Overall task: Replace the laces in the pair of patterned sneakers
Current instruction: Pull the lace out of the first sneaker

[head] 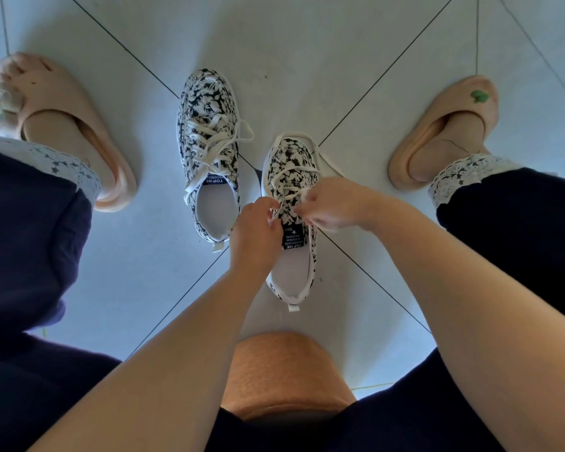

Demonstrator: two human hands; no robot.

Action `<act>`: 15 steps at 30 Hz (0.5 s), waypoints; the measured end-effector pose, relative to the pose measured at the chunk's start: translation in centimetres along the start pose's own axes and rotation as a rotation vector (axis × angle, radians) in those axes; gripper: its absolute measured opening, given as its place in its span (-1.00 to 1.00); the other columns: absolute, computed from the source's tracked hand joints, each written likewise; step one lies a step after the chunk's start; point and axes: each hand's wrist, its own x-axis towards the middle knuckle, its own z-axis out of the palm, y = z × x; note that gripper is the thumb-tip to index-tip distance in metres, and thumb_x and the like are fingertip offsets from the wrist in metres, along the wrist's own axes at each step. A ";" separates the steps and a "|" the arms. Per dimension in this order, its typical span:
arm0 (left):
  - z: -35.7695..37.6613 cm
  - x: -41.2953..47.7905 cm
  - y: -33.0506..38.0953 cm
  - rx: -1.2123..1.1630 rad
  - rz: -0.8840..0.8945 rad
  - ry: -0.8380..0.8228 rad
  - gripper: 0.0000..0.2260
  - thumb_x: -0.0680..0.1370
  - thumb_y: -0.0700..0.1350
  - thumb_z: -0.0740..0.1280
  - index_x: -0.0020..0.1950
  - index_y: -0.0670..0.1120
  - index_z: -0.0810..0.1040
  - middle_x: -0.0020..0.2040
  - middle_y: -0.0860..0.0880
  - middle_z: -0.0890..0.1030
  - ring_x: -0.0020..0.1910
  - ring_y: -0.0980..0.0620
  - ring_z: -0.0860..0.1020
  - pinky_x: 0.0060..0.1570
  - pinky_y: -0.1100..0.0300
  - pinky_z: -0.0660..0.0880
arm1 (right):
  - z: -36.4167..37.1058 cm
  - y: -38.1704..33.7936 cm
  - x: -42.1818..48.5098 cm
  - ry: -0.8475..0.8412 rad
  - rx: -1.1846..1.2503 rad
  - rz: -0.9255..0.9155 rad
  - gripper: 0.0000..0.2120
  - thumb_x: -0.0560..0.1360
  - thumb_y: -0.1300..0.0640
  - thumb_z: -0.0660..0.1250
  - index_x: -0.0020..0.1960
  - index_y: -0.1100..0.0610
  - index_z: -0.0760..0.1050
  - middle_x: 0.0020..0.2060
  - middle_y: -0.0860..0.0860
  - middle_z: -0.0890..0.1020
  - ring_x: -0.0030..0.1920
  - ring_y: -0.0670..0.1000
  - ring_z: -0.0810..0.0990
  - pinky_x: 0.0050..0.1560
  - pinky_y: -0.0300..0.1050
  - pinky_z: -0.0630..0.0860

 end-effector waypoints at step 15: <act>0.0 0.0 0.2 0.007 0.010 -0.012 -0.74 0.52 -0.26 0.21 0.18 -0.08 0.49 0.02 -0.08 0.52 -0.12 -0.04 0.50 -0.15 0.23 0.32 | -1.4 1.7 -0.8 0.220 0.507 0.058 -0.68 0.51 0.19 0.18 -0.42 0.14 0.35 -0.56 -0.03 0.37 -0.56 -0.08 0.28 -0.47 -0.27 0.24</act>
